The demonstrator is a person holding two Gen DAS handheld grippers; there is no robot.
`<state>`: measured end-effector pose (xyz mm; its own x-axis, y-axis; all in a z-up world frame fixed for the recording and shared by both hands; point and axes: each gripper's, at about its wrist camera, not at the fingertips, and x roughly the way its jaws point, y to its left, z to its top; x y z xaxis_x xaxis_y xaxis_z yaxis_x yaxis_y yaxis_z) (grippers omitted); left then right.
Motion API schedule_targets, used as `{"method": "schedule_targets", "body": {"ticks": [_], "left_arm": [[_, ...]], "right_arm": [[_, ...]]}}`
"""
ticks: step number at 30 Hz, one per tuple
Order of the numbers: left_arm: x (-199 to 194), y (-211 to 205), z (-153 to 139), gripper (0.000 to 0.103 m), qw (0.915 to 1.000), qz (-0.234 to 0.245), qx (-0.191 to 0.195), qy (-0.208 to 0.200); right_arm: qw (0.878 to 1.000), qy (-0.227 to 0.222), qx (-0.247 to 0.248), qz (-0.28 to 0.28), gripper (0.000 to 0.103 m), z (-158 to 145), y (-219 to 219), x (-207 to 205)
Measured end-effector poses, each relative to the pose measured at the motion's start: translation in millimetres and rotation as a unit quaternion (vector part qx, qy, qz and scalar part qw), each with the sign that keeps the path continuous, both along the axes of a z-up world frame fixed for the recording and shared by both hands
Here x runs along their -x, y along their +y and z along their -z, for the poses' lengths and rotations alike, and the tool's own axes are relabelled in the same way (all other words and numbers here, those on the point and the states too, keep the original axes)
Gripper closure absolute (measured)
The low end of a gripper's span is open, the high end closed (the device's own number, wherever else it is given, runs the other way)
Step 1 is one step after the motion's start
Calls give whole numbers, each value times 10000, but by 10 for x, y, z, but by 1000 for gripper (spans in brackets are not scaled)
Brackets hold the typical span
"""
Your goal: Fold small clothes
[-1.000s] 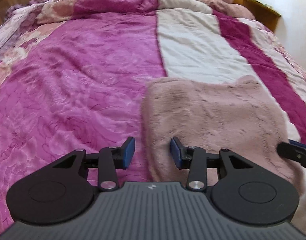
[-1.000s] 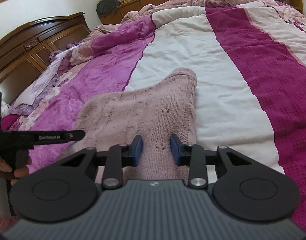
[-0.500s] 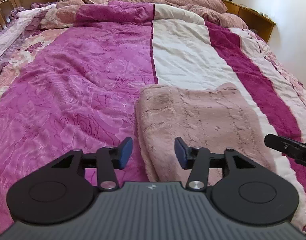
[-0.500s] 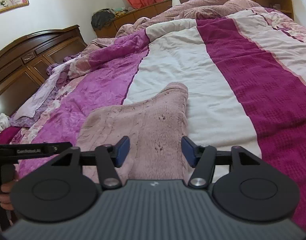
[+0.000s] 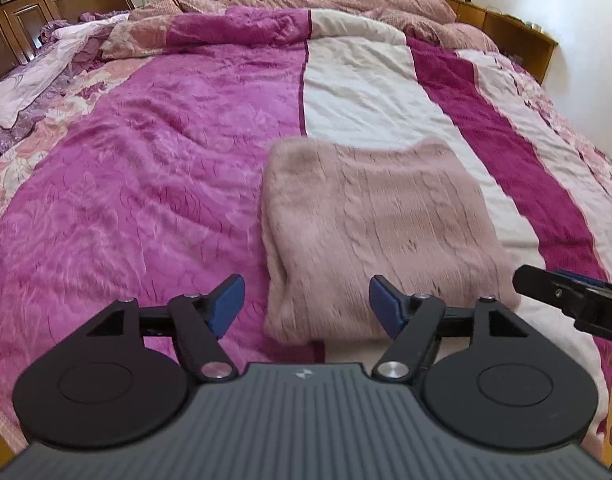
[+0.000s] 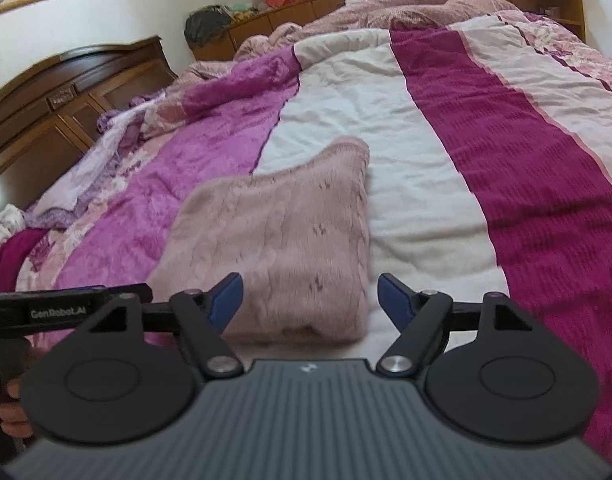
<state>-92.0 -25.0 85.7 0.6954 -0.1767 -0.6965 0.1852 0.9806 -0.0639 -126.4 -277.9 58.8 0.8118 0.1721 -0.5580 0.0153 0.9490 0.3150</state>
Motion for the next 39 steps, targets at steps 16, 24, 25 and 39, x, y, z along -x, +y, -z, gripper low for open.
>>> {"method": "schedule_targets", "body": {"ticks": [16, 24, 25, 39], "left_arm": [[91, -299, 411, 25, 9972, 145, -599, 427], [40, -282, 491, 25, 9964, 19, -642, 555], [36, -280, 496, 25, 9963, 15, -640, 568], [63, -308, 517, 25, 9960, 71, -710, 543]], "right_arm": [[9978, 551, 319, -156, 24, 333, 200, 108], [9976, 575, 368, -152, 24, 376, 207, 101], [9975, 578, 374, -149, 24, 380, 209, 100], [9976, 572, 370, -145, 23, 388, 209, 98]]}}
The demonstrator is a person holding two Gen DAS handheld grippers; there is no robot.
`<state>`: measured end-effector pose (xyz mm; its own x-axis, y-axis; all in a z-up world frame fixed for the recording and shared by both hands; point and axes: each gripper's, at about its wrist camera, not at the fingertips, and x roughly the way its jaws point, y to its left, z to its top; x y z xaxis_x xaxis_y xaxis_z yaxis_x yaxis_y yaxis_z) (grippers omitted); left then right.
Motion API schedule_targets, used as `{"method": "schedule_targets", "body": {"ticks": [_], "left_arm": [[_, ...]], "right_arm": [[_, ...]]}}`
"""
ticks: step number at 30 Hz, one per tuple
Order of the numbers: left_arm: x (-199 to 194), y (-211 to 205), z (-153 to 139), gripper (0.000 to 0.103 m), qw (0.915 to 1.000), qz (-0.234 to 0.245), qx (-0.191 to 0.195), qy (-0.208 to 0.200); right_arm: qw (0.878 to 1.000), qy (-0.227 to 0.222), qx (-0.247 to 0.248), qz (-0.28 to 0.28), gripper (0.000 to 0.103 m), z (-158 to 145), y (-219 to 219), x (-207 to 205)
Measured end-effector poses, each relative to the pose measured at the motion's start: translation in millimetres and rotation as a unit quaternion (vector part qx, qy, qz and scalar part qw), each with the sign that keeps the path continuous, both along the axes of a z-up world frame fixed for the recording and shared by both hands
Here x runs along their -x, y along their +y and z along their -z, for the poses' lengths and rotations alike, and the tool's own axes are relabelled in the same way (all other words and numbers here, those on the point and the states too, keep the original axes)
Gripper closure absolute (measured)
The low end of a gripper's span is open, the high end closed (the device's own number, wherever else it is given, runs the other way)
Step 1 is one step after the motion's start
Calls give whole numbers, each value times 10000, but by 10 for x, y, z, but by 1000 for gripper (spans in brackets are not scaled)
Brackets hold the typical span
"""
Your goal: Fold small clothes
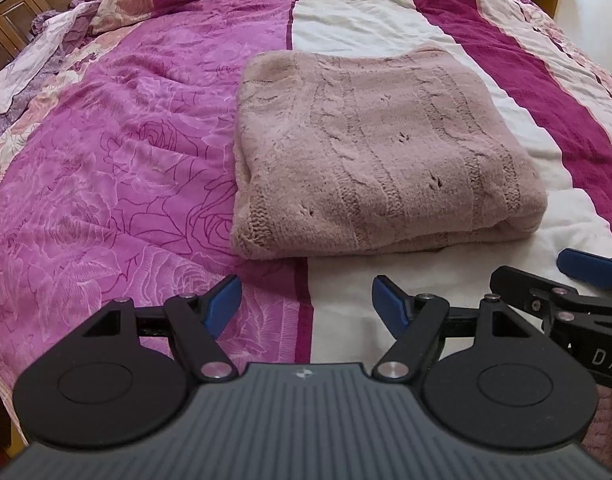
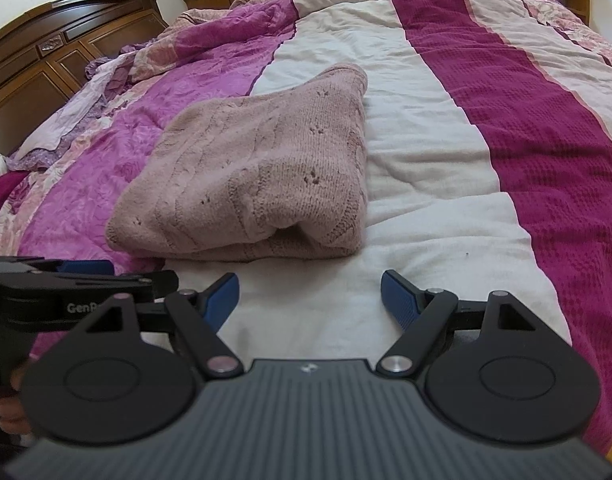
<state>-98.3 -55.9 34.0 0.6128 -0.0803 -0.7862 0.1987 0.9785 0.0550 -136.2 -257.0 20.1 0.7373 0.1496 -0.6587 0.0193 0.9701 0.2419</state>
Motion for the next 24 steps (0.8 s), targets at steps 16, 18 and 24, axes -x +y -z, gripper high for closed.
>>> {"method": "schedule_targets", "body": {"ticks": [16, 18, 24], "left_arm": [[3, 20, 13, 25, 10000, -49, 39, 45], [3, 22, 14, 25, 10000, -53, 48, 52], [0, 24, 18, 25, 9999, -38, 66, 69]], "right_arm": [[10000, -2, 1, 0, 23, 2, 3, 2], [10000, -2, 2, -1, 23, 6, 4, 1], [10000, -2, 3, 0, 23, 3, 4, 1]]}}
